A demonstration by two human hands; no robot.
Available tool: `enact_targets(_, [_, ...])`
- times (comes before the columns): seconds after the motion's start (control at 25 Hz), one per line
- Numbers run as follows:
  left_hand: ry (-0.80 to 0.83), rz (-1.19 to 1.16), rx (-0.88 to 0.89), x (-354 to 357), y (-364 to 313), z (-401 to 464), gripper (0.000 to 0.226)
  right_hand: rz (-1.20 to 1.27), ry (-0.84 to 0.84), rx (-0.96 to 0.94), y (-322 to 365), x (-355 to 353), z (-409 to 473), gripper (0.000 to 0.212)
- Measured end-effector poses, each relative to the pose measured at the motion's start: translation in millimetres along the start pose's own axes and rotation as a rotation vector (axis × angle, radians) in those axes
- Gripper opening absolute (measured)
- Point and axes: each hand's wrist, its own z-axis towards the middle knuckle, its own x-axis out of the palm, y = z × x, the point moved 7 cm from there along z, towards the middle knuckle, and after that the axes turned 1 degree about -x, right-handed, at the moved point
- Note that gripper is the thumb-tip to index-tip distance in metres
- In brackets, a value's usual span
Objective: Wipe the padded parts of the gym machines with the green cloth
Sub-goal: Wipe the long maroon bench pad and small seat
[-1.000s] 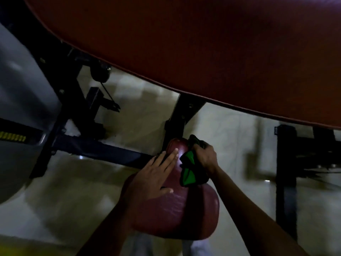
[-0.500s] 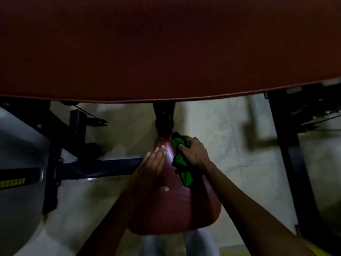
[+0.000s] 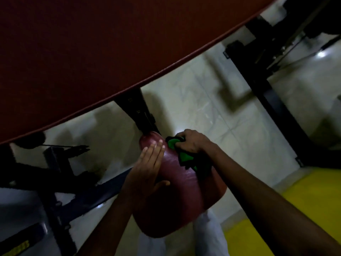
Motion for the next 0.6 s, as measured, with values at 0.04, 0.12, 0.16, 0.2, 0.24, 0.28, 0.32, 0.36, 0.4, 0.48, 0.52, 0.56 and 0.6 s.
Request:
enact_targets(0.04, [0.006, 0.022, 0.046, 0.6, -1.6, 0.7, 0.098, -0.03, 0.022, 0.015, -5.1, -2.1, -3.2, 0.037])
enact_targets(0.12, [-0.006, 0.06, 0.153, 0.4, -5.9, 2.8, 0.089, -0.098, 0.069, 0.078, -23.1, -8.4, -11.7, 0.038])
enact_targets(0.16, [-0.027, 0.06, 0.218, -0.3, -9.7, 3.4, 0.084, -0.107, 0.076, 0.123, -33.2, -10.7, -17.4, 0.036])
enact_targets(0.2, [-0.045, 0.048, 0.283, 0.0, -13.9, 4.0, 0.079, -0.099, 0.061, 0.164, -41.4, -11.7, -22.7, 0.035])
enact_targets(0.24, [-0.046, 0.038, 0.338, 0.6, -17.4, 4.6, 0.074, -0.091, 0.029, 0.188, -46.2, -11.8, -25.8, 0.033])
enact_targets(0.28, [-0.037, 0.038, 0.381, 2.2, -19.7, 5.0, 0.07, -0.096, -0.018, 0.189, -47.5, -11.3, -26.1, 0.032])
enact_targets(0.32, [-0.031, 0.038, 0.413, 4.0, -21.4, 5.1, 0.068, -0.11, -0.067, 0.178, -48.3, -8.7, -25.1, 0.032])
enact_targets(0.36, [-0.029, 0.032, 0.429, 4.4, -22.1, 4.8, 0.066, -0.133, -0.099, 0.156, -47.8, -5.5, -24.4, 0.031])
enact_targets(0.4, [-0.028, 0.021, 0.441, 3.1, -22.7, 4.8, 0.066, -0.146, -0.118, 0.139, -48.2, -2.9, -25.2, 0.031])
enact_targets(0.48, [-0.032, 0.01, 0.486, 2.7, -26.2, 6.4, 0.066, -0.086, -0.141, 0.18, -62.0, -5.8, -34.7, 0.03])
enact_targets(0.52, [-0.027, 0.004, 0.515, 3.3, -29.4, 7.8, 0.068, -0.016, -0.156, 0.227, -74.6, -8.1, -43.5, 0.03])
enact_targets(0.56, [-0.02, -0.003, 0.543, 3.1, -32.9, 10.0, 0.07, 0.075, -0.174, 0.278, -88.6, -8.1, -54.1, 0.03])
enact_targets(0.6, [-0.016, -0.009, 0.565, 2.5, -36.5, 13.1, 0.073, 0.187, -0.192, 0.326, -103.0, -4.3, -65.5, 0.029])
